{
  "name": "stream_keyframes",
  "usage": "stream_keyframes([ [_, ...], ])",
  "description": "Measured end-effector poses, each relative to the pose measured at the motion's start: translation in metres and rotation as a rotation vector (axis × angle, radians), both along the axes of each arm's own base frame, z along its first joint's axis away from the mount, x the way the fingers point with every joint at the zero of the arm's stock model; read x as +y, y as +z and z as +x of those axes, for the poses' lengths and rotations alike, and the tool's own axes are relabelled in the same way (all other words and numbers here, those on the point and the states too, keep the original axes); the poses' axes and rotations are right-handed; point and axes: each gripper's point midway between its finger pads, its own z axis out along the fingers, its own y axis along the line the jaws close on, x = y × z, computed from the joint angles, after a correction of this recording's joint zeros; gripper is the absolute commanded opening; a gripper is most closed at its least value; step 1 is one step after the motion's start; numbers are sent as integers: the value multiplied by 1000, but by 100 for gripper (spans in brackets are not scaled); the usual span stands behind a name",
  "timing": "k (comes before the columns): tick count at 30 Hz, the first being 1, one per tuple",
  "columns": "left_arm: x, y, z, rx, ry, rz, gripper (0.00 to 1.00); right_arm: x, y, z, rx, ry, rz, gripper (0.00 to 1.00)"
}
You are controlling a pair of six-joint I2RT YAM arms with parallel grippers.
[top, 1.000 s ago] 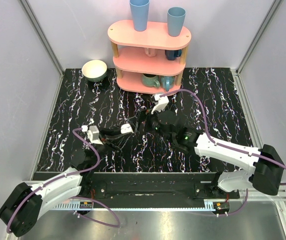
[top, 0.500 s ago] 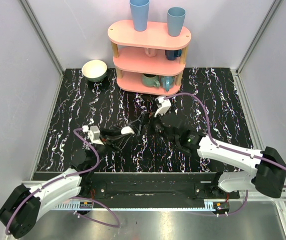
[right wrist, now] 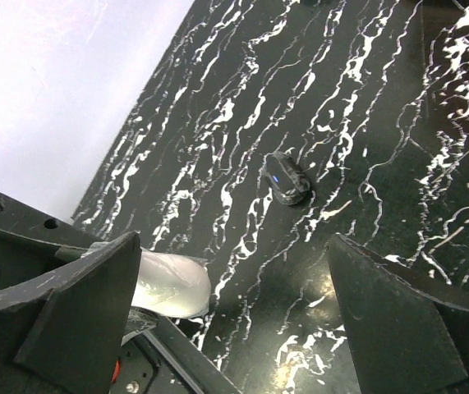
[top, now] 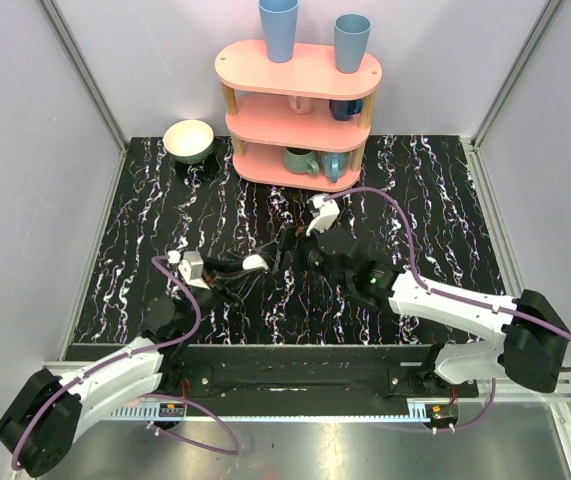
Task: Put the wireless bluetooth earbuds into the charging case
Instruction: Close the charging case with the earbuds, then place the charging case with the earbuds at the center of the board.
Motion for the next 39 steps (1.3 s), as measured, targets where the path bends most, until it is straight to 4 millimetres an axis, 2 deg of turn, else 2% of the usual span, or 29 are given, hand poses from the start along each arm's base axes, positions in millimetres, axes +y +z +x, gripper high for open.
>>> stream_keyframes([
  [7,-1,-7,1,21,1,19,0,-17,-1,5,-74,-29,-118,100],
  [13,-2,-13,5,48,9,31,2,-38,6,14,-95,-79,-150,100],
  [17,-8,-31,16,170,16,68,0,-56,12,22,-94,-135,-152,100],
  [21,-23,-47,30,331,-2,72,0,-77,22,24,-101,-183,-129,100],
  [27,-58,-94,51,624,-69,28,0,-90,26,21,-99,-210,-113,100],
  [30,-70,-130,56,778,-94,-1,0,-92,20,20,-83,-211,-124,100],
  [34,-77,-190,53,1004,-77,10,0,-94,14,19,-65,-216,-134,100],
  [39,-85,-184,56,1007,-89,-30,1,-96,12,18,-59,-217,-140,100],
])
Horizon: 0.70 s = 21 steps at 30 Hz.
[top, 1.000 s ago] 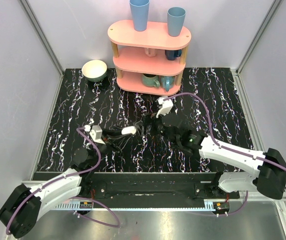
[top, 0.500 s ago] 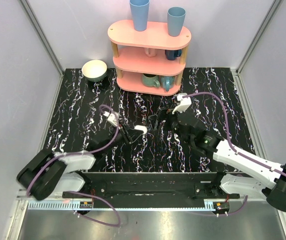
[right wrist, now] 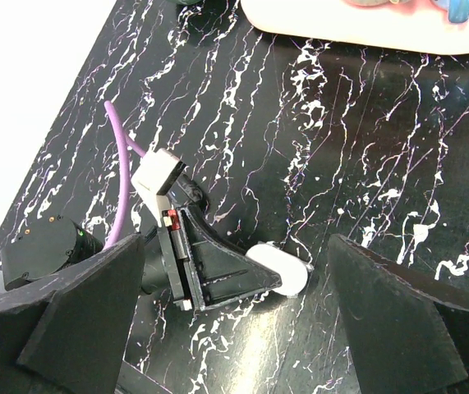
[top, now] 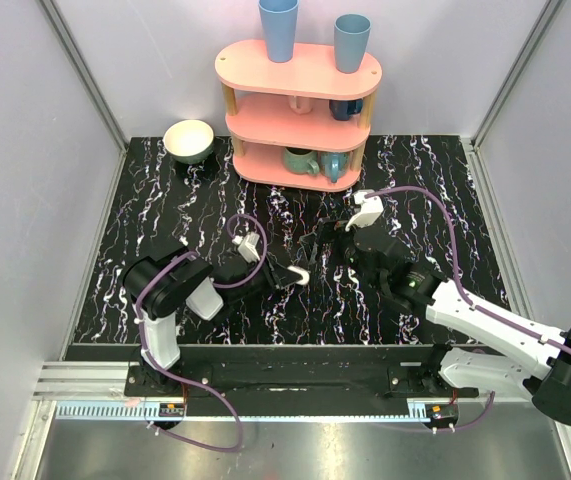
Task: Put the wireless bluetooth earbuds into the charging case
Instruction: Place the charging case with the earbuds at the center of the board.
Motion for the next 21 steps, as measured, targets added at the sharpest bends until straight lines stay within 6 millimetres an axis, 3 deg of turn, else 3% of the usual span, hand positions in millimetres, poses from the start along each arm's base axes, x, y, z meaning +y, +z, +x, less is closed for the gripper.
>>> stream_keyframes([
  [5,0,3,5,-14,21,-5,23,0,-2,0,5,-1,0,100],
  [8,1,3,8,-15,43,-4,26,-1,-2,0,6,-3,2,100],
  [12,2,3,11,-19,58,-2,42,-1,-2,0,6,-4,1,100],
  [14,2,4,12,-19,62,-4,44,-1,-3,0,7,-4,0,100],
  [17,3,3,13,-23,72,0,56,-3,-4,-1,7,-4,-1,100],
  [21,5,5,16,-43,83,7,61,-5,-2,-2,3,-4,5,100],
])
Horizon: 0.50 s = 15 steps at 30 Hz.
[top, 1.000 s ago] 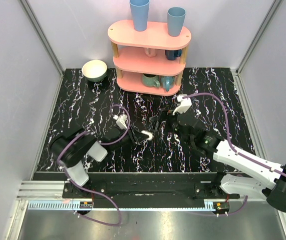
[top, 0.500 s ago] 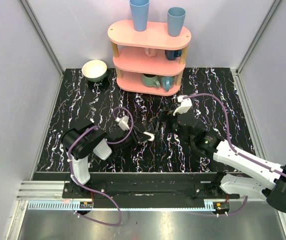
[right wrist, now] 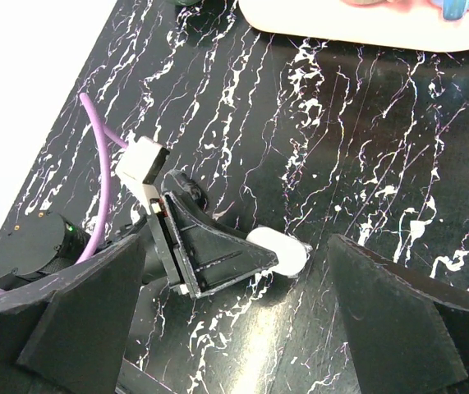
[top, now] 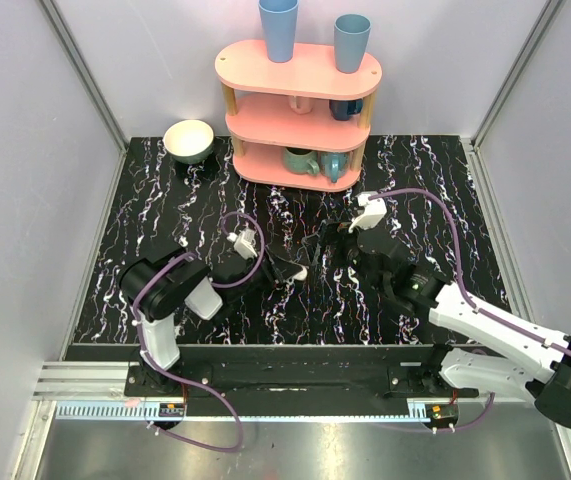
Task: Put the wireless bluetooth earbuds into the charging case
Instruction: Place the charging case with the earbuds at the center of the board.
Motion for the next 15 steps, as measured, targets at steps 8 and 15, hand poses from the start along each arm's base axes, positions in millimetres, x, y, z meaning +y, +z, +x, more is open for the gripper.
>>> stream_keyframes([
  [8,5,30,5,-97,24,-6,72,-1,0,-1,-2,0,2,100],
  [15,15,49,8,-162,57,39,73,-1,0,-1,-2,0,3,100],
])
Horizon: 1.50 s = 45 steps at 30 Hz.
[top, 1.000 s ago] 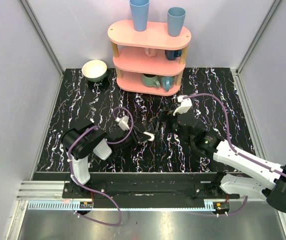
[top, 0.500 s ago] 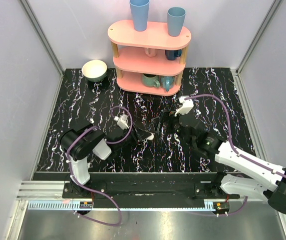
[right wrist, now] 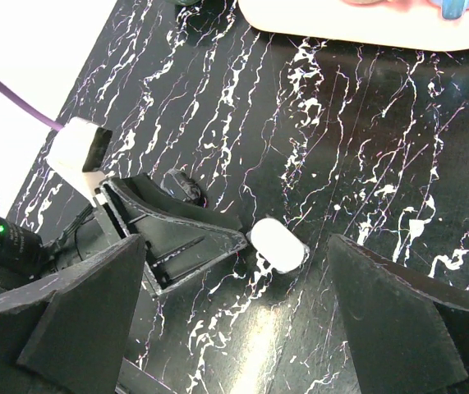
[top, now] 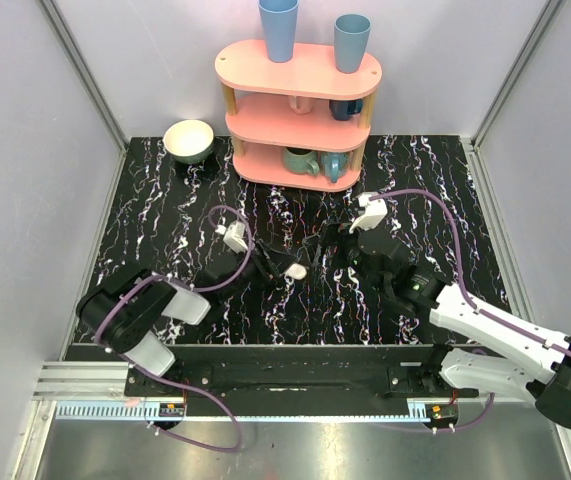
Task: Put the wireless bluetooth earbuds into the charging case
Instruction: Place the charging case with the earbuds at the center of the board, then reset both arms
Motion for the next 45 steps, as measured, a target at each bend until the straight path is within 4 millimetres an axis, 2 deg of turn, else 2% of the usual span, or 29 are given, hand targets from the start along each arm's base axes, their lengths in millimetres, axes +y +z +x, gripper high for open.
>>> stream_keyframes([
  [8,25,8,-4,-32,53,144,79,-5,-2,-2,-11,-3,-12,100],
  [12,43,31,-5,-101,106,201,89,-14,-12,1,-23,-28,-62,100],
  [14,56,45,-6,-134,145,234,99,-19,-19,3,-25,-48,-92,100],
  [18,83,69,-9,-189,235,272,99,-30,-31,7,-16,-92,-129,100],
  [22,114,92,-16,-243,345,297,99,-50,-56,21,60,-136,-143,100],
  [25,139,93,-19,-244,420,357,99,-76,-70,36,135,-190,-116,100],
  [28,164,88,-17,-236,479,436,99,-101,-75,47,180,-247,-89,100],
  [31,192,81,-10,-215,524,512,99,-115,-76,54,226,-247,-20,100],
  [35,234,81,6,-163,610,555,99,-149,-77,69,276,-310,64,100],
  [37,239,81,11,-150,622,546,99,-157,-80,69,296,-326,61,100],
  [41,233,79,14,-123,596,530,99,-169,-77,68,281,-369,12,100],
  [45,234,78,15,-106,610,520,99,-199,-71,73,238,-498,-44,100],
])
